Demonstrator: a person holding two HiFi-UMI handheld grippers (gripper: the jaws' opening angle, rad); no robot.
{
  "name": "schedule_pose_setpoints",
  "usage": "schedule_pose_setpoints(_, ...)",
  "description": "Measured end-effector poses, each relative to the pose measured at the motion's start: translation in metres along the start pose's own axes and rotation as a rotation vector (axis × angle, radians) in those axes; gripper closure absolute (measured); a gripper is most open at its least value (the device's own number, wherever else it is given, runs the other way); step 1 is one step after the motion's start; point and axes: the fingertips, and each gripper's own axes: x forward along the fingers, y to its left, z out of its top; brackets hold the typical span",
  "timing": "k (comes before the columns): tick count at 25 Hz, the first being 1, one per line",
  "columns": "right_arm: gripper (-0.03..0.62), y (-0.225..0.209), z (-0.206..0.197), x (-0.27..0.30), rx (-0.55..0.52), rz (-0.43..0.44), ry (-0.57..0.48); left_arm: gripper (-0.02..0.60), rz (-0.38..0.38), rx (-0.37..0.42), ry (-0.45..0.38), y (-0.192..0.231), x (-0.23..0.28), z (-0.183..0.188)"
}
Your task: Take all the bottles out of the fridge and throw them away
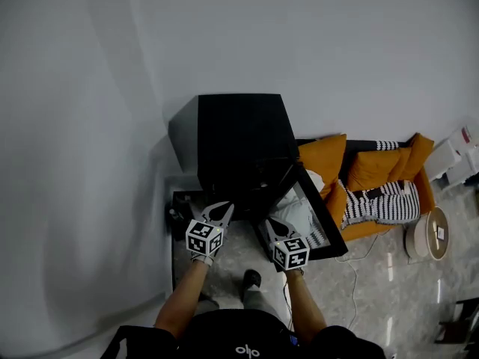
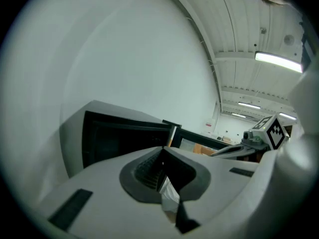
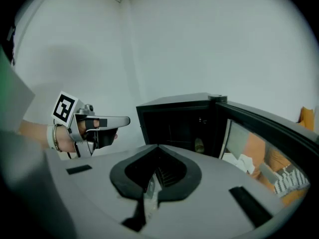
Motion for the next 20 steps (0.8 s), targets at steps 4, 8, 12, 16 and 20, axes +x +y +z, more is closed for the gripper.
schedule_pose_setpoints(4, 0.585, -0.027, -0.005, -0.031, 0.03, -0.067, -0.018, 0.575, -0.041, 0.011, -0.005, -0.025, 0.022, 0.006)
schedule_pose_setpoints(8, 0.585, -0.045, -0.017, -0.048, 0.054, -0.111, -0.02, 0.575, -0.07, 0.02, -0.002, -0.042, 0.036, 0.004)
schedule_pose_setpoints(12, 0.585, -0.054, -0.022, -0.055, 0.065, -0.129, -0.024, 0.575, -0.083, 0.03, 0.003, -0.052, 0.043, 0.003)
schedule_pose_setpoints(16, 0.585, -0.054, -0.024, -0.054, 0.067, -0.128, -0.026, 0.575, -0.084, 0.03, 0.008, -0.053, 0.044, 0.001)
schedule_pose_setpoints(20, 0.585, -0.053, -0.024, -0.053, 0.068, -0.124, -0.026, 0.575, -0.081, 0.033, 0.012, -0.054, 0.041, 0.0)
